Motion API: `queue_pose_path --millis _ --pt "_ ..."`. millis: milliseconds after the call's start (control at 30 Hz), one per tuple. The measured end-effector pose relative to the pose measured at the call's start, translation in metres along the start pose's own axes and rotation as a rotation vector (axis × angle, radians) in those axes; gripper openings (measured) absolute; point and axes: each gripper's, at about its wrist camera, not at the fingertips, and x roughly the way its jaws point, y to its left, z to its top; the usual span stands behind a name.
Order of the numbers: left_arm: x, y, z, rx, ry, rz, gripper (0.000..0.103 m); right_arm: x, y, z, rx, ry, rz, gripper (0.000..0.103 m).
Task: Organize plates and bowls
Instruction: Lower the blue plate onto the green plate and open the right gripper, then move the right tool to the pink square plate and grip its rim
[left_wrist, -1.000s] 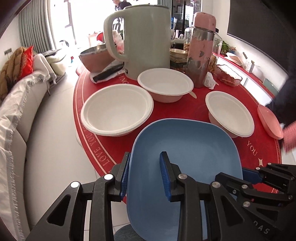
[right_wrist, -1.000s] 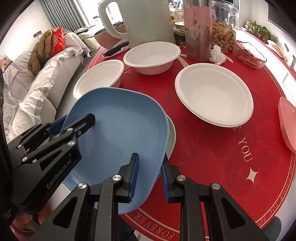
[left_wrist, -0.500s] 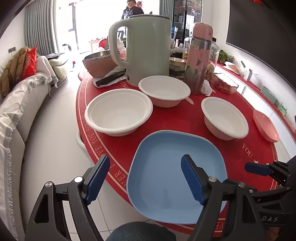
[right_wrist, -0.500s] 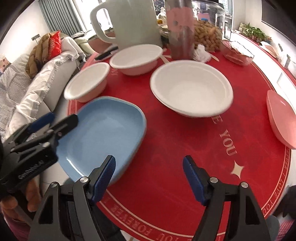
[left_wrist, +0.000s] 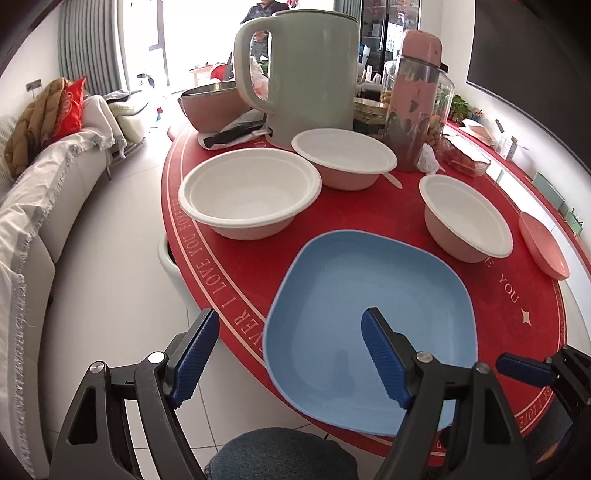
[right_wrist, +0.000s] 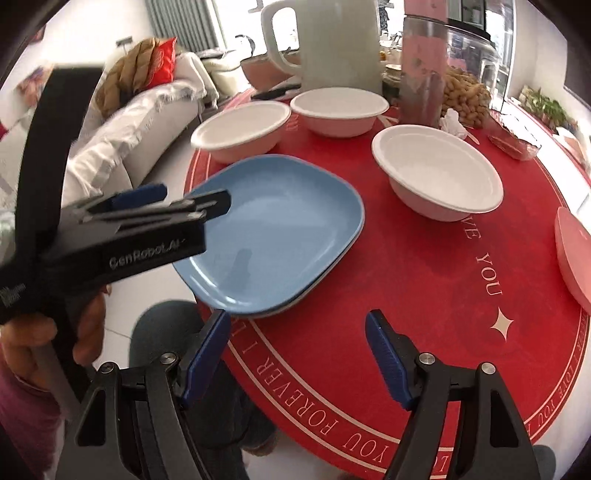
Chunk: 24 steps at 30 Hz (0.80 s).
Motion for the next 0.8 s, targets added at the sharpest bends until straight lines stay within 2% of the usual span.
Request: queue_pose_path --millis 100,200,367,800 --pt "0.004 -0.004 -0.003 0.01 0.014 0.005 0.082 0.001 0.004 -0.004 -0.022 0.001 0.028 0.076" --pt "0.009 -0.005 -0.005 0.01 0.035 0.013 0.082 0.009 0.007 -0.004 -0.035 0.022 0.008 0.076" --pt "0.012 -0.011 -0.01 0.018 0.054 0.007 0.082 0.021 -0.002 0.001 0.012 0.044 -0.007 0.076" --pt "0.013 -0.029 -0.008 0.036 0.071 0.004 0.082 0.015 -0.043 0.007 0.125 0.01 -0.021 0.076"
